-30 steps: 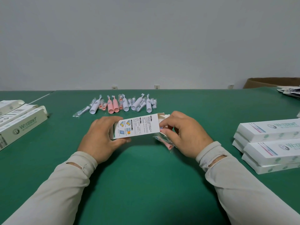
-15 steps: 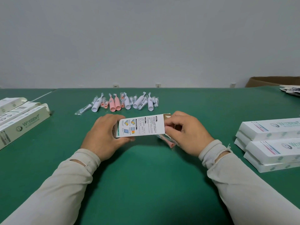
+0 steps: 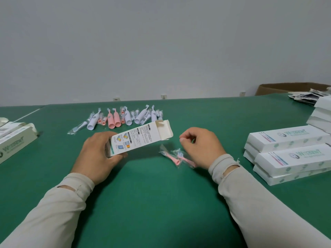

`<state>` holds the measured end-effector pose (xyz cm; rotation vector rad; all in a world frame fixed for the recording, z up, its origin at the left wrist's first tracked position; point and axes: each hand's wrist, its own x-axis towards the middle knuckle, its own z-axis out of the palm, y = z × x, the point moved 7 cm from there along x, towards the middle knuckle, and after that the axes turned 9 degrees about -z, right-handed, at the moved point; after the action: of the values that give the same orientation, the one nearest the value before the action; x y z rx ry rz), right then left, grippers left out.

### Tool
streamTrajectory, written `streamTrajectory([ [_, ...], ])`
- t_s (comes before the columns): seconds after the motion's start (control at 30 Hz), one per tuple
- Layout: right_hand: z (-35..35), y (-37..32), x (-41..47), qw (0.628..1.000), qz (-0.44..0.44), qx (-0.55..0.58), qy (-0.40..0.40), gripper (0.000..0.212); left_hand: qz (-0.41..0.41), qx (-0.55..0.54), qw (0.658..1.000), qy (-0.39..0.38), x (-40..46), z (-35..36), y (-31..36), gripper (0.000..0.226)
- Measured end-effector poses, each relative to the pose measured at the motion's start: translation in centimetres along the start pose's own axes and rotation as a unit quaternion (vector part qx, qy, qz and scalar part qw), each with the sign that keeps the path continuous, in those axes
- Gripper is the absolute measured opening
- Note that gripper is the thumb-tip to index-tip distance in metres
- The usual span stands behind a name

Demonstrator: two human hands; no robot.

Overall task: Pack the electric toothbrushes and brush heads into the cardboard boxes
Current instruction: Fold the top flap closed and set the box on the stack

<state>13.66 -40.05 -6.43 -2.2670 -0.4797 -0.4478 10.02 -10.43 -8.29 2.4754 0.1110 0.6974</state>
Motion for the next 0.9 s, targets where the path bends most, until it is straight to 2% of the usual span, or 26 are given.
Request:
streamTrajectory([
  [0.1,1.6,-2.2,-0.4,0.990,-0.059,-0.109,-0.073,0.015,-0.015,0.009,1.000,0.013,0.0,-0.3,-0.1,0.051],
  [0.23,4.4,-3.9,-0.9,0.946,-0.100,-0.259,-0.167,0.025,-0.026,0.012,0.999,0.021,-0.3,-0.5,0.1,0.054],
  [0.37,5.1,-5.0,-1.1,0.934,-0.138,-0.276,-0.182,0.004,-0.022,0.004,1.000,0.021,-0.4,-0.5,0.4,0.053],
  [0.47,5.2,-4.8,-1.3,0.934,-0.136,-0.257,-0.205,0.017,-0.025,0.009,0.999,0.021,-0.3,-0.6,0.3,0.052],
  [0.53,4.5,-4.3,-1.2,0.951,-0.118,-0.205,-0.199,0.025,-0.032,0.014,0.999,0.023,-0.3,-0.7,0.2,0.052],
  [0.63,1.1,-3.5,-0.5,0.996,-0.057,0.028,-0.066,0.031,-0.049,0.022,0.998,0.036,-0.2,-1.0,-0.1,0.050],
  [0.7,-1.0,-3.0,-0.2,0.981,-0.033,0.187,0.033,0.037,-0.052,0.027,0.998,0.032,-0.2,-1.0,-0.2,0.051],
  [0.73,-1.5,-2.9,-0.2,0.970,-0.028,0.234,0.056,0.040,-0.049,0.028,0.998,0.025,-0.2,-0.8,-0.1,0.051],
  [0.8,-1.4,-3.0,-0.2,0.950,-0.020,0.304,0.064,0.040,-0.032,0.024,0.999,0.005,-0.4,-0.4,0.2,0.053],
  [0.9,-0.6,-3.2,-0.5,0.926,0.003,0.368,0.079,0.029,-0.005,0.019,1.000,-0.020,-0.6,0.3,0.9,0.055],
])
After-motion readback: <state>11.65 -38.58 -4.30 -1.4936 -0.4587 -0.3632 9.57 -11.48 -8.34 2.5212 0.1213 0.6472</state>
